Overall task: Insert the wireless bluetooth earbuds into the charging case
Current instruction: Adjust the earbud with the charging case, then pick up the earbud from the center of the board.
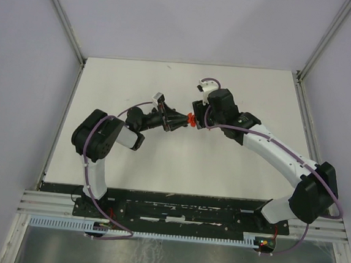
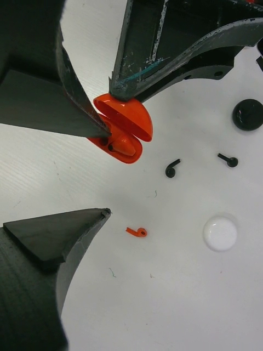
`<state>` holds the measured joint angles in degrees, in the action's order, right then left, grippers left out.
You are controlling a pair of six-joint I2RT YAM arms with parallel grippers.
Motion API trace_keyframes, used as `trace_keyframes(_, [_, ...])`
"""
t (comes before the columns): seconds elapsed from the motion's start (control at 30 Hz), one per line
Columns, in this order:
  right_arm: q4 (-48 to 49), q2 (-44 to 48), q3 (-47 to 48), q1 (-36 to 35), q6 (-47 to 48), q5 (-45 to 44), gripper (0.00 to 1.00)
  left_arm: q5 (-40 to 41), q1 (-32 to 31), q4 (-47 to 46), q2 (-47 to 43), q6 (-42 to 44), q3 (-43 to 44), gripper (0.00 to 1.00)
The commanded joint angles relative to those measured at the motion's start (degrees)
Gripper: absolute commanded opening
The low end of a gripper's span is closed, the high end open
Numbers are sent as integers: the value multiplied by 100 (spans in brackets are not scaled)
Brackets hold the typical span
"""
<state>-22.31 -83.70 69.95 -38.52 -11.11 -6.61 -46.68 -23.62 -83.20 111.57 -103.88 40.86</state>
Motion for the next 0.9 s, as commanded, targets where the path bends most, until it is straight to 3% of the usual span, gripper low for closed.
trace_keyframes(0.0, [214,232,262,36,1,-429,63,-15,-4,-282,-216,259,-49,3])
trace_keyframes(0.3, [-162,181,171,640,-411,-852,64,25,298,-842,17,57,-385,3])
trace_keyframes(0.6, [-720,-1551,996,767,-210,-386,64,-121,334,-1021,-182,98,-528,3])
trace_keyframes(0.87, [-1130,-2642,1859,776,-190,-418,58,-166,339,-1034,-280,120,-623,3])
